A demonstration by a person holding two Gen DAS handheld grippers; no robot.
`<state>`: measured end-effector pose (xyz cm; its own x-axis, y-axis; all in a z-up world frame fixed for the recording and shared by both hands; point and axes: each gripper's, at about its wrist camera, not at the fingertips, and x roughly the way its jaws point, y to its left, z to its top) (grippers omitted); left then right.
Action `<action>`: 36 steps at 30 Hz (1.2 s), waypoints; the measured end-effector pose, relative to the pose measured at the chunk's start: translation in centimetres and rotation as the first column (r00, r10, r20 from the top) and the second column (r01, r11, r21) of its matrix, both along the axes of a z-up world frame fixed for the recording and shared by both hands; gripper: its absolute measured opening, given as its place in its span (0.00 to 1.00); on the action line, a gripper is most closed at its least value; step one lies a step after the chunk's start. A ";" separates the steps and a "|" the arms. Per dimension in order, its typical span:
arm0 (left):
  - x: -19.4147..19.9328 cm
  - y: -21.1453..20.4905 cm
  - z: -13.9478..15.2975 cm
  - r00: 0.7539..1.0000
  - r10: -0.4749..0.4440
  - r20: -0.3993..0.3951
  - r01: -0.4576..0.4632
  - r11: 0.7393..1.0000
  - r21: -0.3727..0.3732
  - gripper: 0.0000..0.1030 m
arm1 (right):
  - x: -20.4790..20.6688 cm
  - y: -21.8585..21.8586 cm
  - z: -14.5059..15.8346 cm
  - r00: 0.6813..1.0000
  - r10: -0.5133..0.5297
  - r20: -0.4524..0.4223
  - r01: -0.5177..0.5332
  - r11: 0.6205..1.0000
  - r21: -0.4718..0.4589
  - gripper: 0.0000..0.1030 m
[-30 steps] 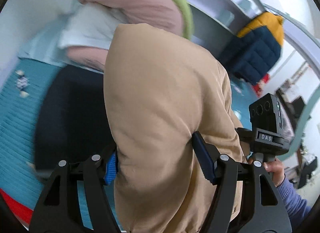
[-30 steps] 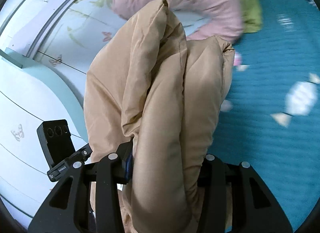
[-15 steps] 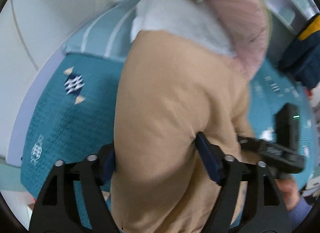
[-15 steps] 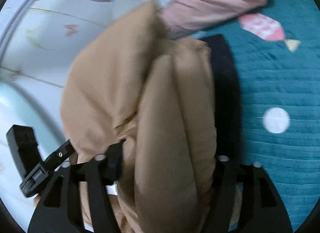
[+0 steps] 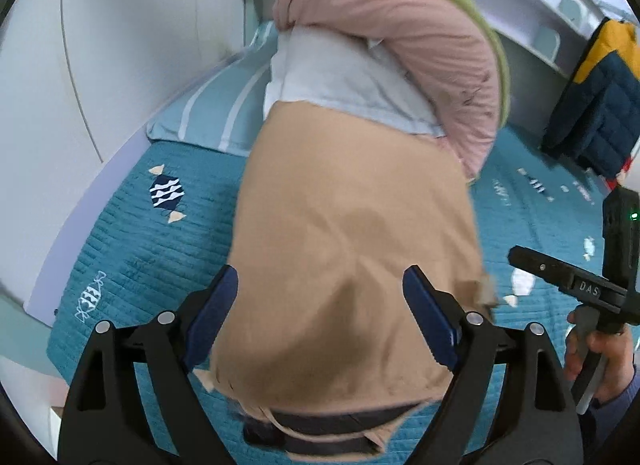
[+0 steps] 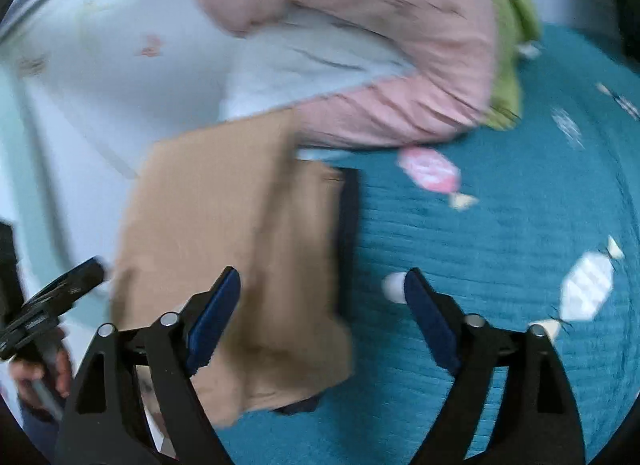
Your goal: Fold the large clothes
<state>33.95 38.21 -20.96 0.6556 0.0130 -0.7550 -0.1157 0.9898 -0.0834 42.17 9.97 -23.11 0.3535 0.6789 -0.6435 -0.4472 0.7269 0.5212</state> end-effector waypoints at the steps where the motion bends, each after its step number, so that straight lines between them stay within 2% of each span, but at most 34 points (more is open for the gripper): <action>1: -0.3 -0.4 -0.1 1.000 0.003 -0.004 -0.003 1.000 0.007 0.83 | -0.8 1.0 0.5 0.998 0.058 0.016 -0.058 0.998 0.027 0.44; 2: -0.5 -0.7 -0.3 1.000 0.002 -0.008 -0.002 1.000 0.007 0.83 | -1.2 2.3 0.7 0.995 0.100 0.014 -0.100 0.993 0.055 0.18; 3: -0.9 -1.1 -0.8 1.000 -0.004 -0.011 0.004 1.000 -0.003 0.83 | -1.4 3.1 0.7 0.991 0.131 -0.001 -0.131 0.989 0.073 0.10; 5: -1.0 -1.7 -1.9 0.999 0.002 -0.038 -0.002 1.000 -0.002 0.83 | -1.4 5.0 -0.2 0.979 0.197 -0.049 -0.191 0.976 0.102 0.05; 7: -1.1 -2.2 -3.1 0.998 -0.001 -0.062 0.000 1.000 -0.008 0.83 | -1.2 6.7 -1.7 0.968 0.240 -0.078 -0.236 0.970 0.065 0.05; 8: -1.1 -2.5 -3.8 0.997 0.002 -0.075 -0.002 1.000 0.007 0.83 | -0.7 7.4 -3.4 0.971 0.216 -0.102 -0.220 0.975 -0.025 0.04; 9: -1.0 -2.8 -4.3 0.996 0.010 -0.087 -0.007 0.999 0.037 0.83 | -0.2 7.5 -4.7 0.976 0.190 -0.111 -0.200 0.976 -0.082 0.00; 10: -1.0 -3.0 -4.7 0.995 0.009 -0.100 -0.004 0.999 0.044 0.83 | 0.7 7.2 -6.3 0.974 0.170 -0.149 -0.183 0.979 -0.083 0.00; 12: -0.3 -2.9 -5.9 0.989 -0.022 -0.146 0.020 1.000 -0.018 0.83 | 1.9 6.6 -8.5 0.966 0.128 -0.223 -0.147 0.986 -0.072 0.00; 15: 0.4 -3.0 -7.1 0.985 -0.017 -0.172 0.006 0.998 -0.059 0.83 | 2.4 6.8 -10.0 0.970 0.122 -0.212 -0.149 0.982 -0.117 0.00; 19: 0.6 -3.8 -6.9 0.986 0.021 -0.163 -0.023 1.000 -0.012 0.87 | 2.1 6.7 -8.9 0.975 0.135 -0.178 -0.153 0.984 -0.093 0.00; 21: 0.1 -3.8 -6.5 0.988 0.039 -0.149 -0.041 0.999 -0.009 0.87 | 1.6 6.0 -7.8 0.975 0.154 -0.161 -0.163 0.986 -0.046 0.06; 23: -0.7 -3.6 -5.9 0.991 0.053 -0.127 -0.056 0.998 -0.021 0.87 | 1.1 5.3 -6.5 0.978 0.161 -0.131 -0.165 0.986 -0.023 0.06; 25: -1.6 -3.6 -5.1 0.990 0.083 -0.112 -0.083 0.997 0.000 0.87 | 0.1 4.7 -5.1 0.982 0.163 -0.100 -0.164 0.986 -0.006 0.06; 29: -4.3 -4.3 -2.9 0.986 0.158 -0.050 -0.157 0.987 0.033 0.88 | -1.8 3.3 -1.4 0.991 0.136 -0.010 -0.136 0.989 -0.050 0.06; 31: -6.4 -5.2 -1.4 0.982 0.191 -0.005 -0.191 0.981 0.038 0.90 | -3.6 1.7 0.7 0.993 0.113 0.031 -0.111 0.991 -0.079 0.11; 32: -7.6 -6.0 -0.6 0.976 0.215 0.026 -0.216 0.975 0.061 0.90 | -4.9 1.0 1.7 0.993 0.102 0.051 -0.097 0.991 -0.090 0.22; 33: -8.9 -6.8 0.2 0.972 0.231 0.053 -0.235 0.968 0.087 0.91 | -6.0 0.0 2.7 0.994 0.084 0.076 -0.076 0.992 -0.102 0.44; 35: -11.0 -8.3 1.5 0.964 0.253 0.085 -0.262 0.958 0.114 0.94 | -8.6 -2.2 4.6 0.990 0.056 0.130 -0.042 0.993 -0.113 0.66; 36: -12.2 -9.1 2.1 0.959 0.266 0.096 -0.276 0.954 0.117 0.94 | -9.9 -3.2 5.6 0.986 0.048 0.161 -0.027 0.992 -0.125 0.69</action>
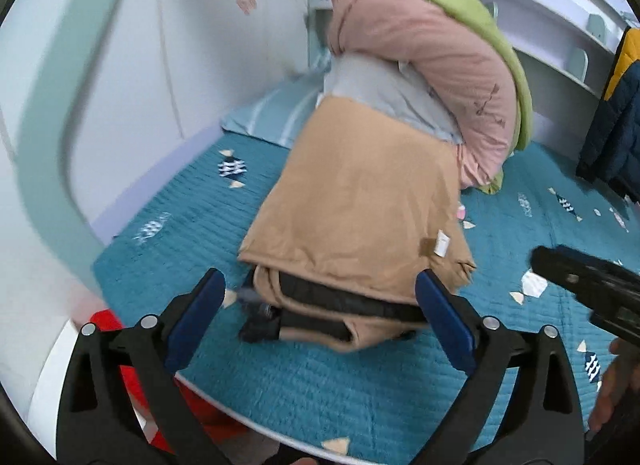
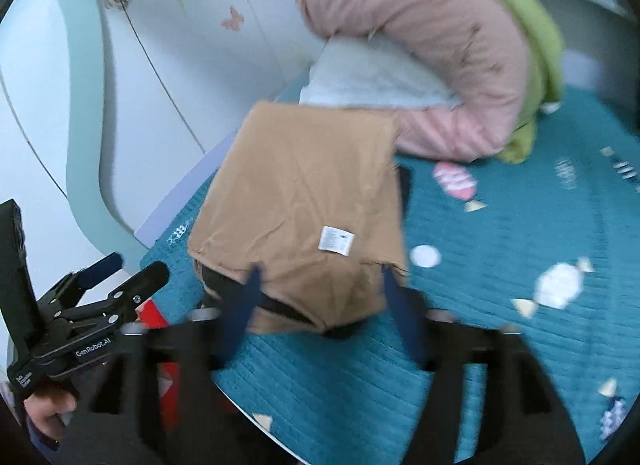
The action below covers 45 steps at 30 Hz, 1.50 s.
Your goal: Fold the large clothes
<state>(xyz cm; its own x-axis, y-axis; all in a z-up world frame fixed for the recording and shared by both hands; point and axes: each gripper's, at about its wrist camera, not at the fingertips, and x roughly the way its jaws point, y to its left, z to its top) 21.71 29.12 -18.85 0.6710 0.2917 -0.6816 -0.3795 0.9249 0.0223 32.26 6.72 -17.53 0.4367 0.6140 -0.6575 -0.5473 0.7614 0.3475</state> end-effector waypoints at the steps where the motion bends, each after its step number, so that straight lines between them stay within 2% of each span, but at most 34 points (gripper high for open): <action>1: -0.9 -0.6 0.5 1.000 0.009 0.008 -0.009 1.000 0.002 0.94 | -1.5 -1.1 1.1 1.000 -0.011 0.029 0.012 1.000 -0.020 0.71; 3: -3.3 -2.2 1.6 0.999 0.033 0.032 -0.032 0.999 -0.023 0.94 | -3.7 -2.8 2.5 0.997 -0.035 0.064 0.039 0.998 -0.051 0.83; 6: -6.6 -4.3 3.1 0.997 0.048 0.065 -0.044 0.996 -0.072 0.94 | -6.7 -5.2 3.6 0.993 -0.063 0.097 0.069 0.996 -0.062 0.88; 8: -8.5 -6.0 4.2 0.995 0.050 0.091 -0.043 0.996 -0.072 0.95 | -9.5 -6.9 4.9 0.988 -0.083 0.132 0.092 0.994 -0.059 0.92; 11: -10.8 -9.0 6.0 0.993 0.046 0.105 -0.043 0.999 -0.030 0.95 | -13.3 -8.9 6.5 0.975 -0.104 0.196 0.119 0.991 -0.065 0.92; 13: -12.1 -10.8 7.2 0.992 0.013 0.126 -0.012 1.000 -0.012 0.95 | -15.2 -10.1 7.4 0.963 -0.131 0.234 0.148 0.987 -0.056 0.93; 19: -15.7 -15.0 10.1 0.981 -0.048 0.186 0.043 0.999 0.028 0.95 | -19.4 -13.1 10.2 0.921 -0.190 0.341 0.207 0.978 -0.014 0.93; 26: -19.3 -17.7 13.0 0.963 -0.070 0.260 0.052 0.996 0.074 0.95 | -22.0 -15.6 12.3 0.905 -0.220 0.363 0.226 0.974 0.027 0.93; 31: -21.2 -19.4 14.9 0.940 -0.093 0.328 0.046 0.988 0.147 0.95 | -24.0 -16.9 14.0 0.873 -0.243 0.424 0.248 0.968 0.044 0.93; 35: -22.1 -20.3 16.0 0.925 -0.122 0.360 0.071 0.986 0.151 0.95 | -25.4 -17.9 15.3 0.839 -0.266 0.475 0.275 0.960 0.052 0.93; 41: -23.2 -21.6 17.5 0.897 -0.147 0.417 0.074 0.980 0.187 0.95 | -26.5 -19.2 16.5 0.815 -0.286 0.504 0.285 0.955 0.080 0.93; 45: -23.7 -22.3 18.0 0.891 -0.154 0.427 0.073 0.977 0.201 0.95 | -27.0 -19.6 16.9 0.804 -0.295 0.516 0.293 0.952 0.087 0.93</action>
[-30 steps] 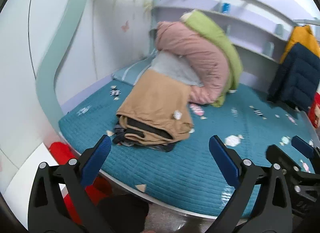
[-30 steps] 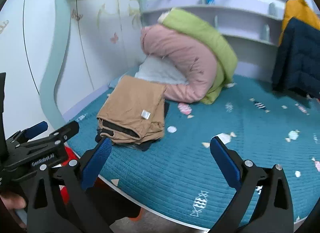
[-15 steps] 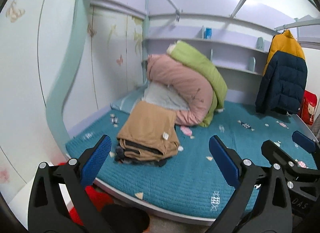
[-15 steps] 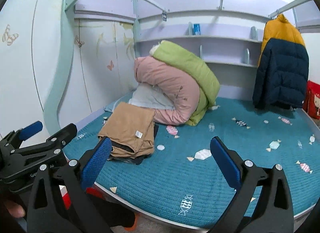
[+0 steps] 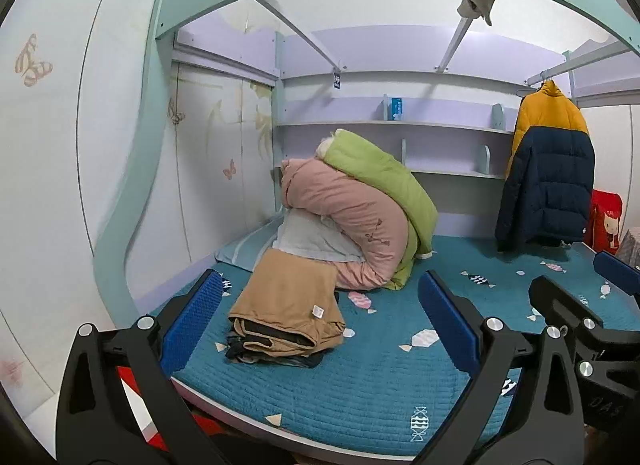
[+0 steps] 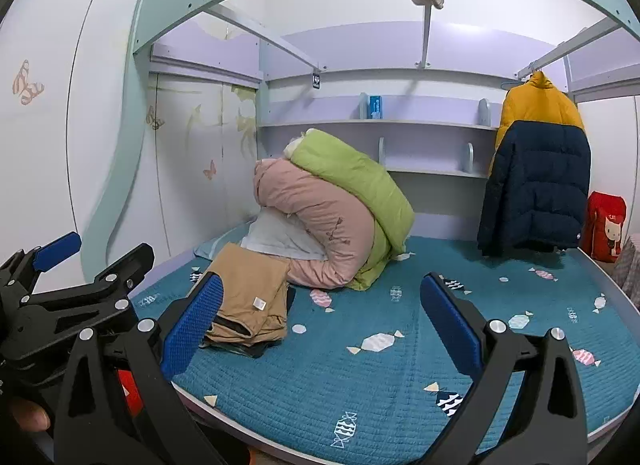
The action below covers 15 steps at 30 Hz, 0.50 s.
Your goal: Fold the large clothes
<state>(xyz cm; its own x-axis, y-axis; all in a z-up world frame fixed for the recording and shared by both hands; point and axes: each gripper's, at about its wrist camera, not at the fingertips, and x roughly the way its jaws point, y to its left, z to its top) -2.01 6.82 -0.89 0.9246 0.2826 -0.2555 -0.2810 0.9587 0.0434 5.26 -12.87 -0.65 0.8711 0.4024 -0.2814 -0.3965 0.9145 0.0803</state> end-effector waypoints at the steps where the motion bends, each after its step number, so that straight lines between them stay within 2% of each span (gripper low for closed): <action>1: -0.1 0.0 0.0 1.000 -0.003 0.004 0.003 1.000 -0.002 0.95 | -0.1 -0.1 0.1 1.000 -0.002 0.004 0.002 1.000 0.000 0.93; 15: -0.8 -1.5 0.8 0.999 -0.024 0.045 0.023 0.999 0.022 0.95 | -0.8 -1.6 0.6 0.999 -0.033 0.031 0.033 0.999 0.019 0.93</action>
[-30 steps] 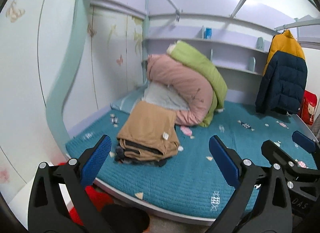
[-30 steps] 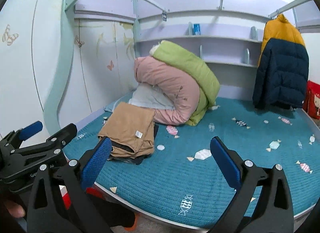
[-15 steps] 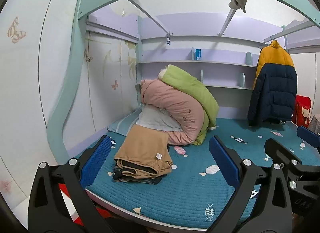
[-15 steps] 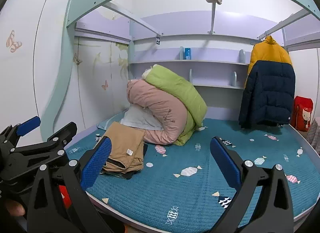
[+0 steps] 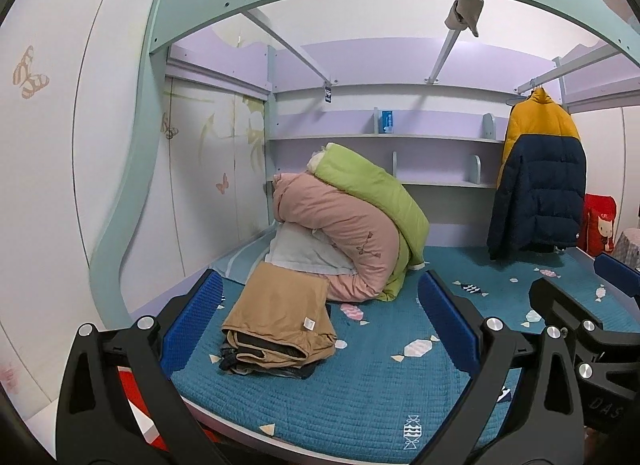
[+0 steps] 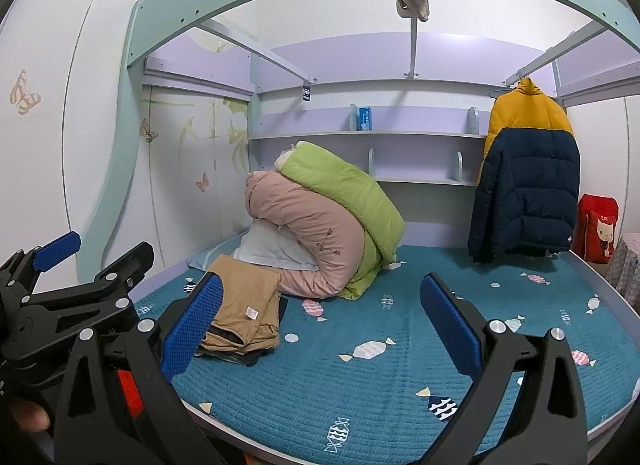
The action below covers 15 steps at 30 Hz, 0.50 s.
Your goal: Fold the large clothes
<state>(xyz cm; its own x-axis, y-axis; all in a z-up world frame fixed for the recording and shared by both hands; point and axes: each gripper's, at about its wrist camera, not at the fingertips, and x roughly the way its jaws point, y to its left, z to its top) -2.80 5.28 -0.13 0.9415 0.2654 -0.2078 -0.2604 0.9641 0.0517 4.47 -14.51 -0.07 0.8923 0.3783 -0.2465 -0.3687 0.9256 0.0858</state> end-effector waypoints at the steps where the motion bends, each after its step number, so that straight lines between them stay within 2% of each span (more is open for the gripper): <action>1: 0.0 0.0 0.0 1.000 -0.002 0.000 0.002 1.000 0.000 0.95 | 0.1 0.0 0.1 1.000 0.000 -0.001 0.000 1.000 0.001 0.93; 15: -0.2 -0.3 0.1 1.000 -0.010 0.004 0.010 1.000 0.001 0.95 | -0.1 -0.3 0.0 1.000 -0.003 -0.005 0.003 1.000 0.010 0.93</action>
<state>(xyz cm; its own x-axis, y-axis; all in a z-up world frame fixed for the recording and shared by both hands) -2.95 4.96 -0.07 0.9448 0.2566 -0.2037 -0.2514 0.9665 0.0513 4.37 -14.79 -0.06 0.8923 0.3780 -0.2470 -0.3654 0.9258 0.0970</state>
